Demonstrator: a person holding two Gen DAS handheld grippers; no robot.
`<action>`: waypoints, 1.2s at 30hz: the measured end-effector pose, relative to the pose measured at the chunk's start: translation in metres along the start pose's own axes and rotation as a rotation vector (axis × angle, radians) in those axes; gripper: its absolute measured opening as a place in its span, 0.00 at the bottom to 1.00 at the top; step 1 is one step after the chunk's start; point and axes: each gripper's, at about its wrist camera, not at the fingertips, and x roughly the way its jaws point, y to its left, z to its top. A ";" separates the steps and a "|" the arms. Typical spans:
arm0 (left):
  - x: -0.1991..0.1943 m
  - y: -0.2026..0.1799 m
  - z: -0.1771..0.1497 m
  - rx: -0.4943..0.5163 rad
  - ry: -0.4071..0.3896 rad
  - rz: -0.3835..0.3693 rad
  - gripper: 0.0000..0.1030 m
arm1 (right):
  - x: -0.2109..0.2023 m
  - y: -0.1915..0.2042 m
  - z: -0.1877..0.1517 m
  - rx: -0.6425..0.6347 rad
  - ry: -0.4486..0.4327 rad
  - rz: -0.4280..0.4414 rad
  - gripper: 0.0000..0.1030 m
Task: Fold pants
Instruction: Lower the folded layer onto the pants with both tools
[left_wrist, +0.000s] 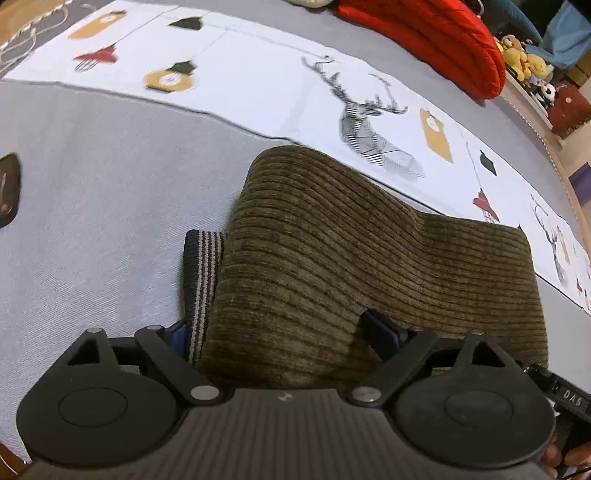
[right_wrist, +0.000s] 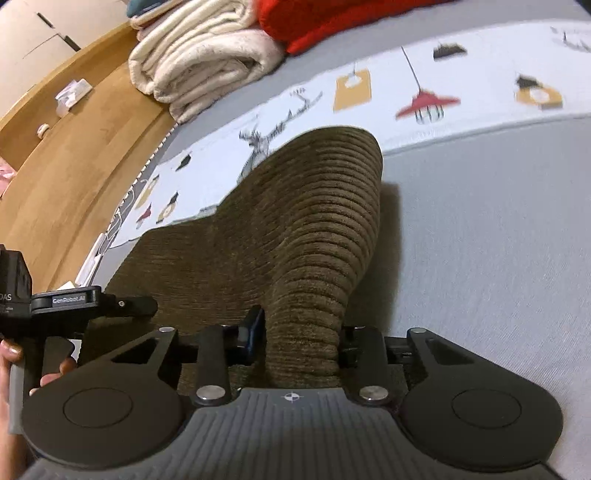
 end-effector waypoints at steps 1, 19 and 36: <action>0.002 -0.008 0.001 0.011 -0.002 0.001 0.89 | -0.003 -0.003 0.002 0.001 -0.007 -0.005 0.32; 0.054 -0.226 -0.008 0.297 0.004 -0.141 0.86 | -0.098 -0.165 0.036 0.233 -0.210 -0.205 0.29; 0.077 -0.268 -0.018 0.319 -0.031 -0.131 0.87 | -0.106 -0.204 0.051 0.281 -0.212 -0.298 0.30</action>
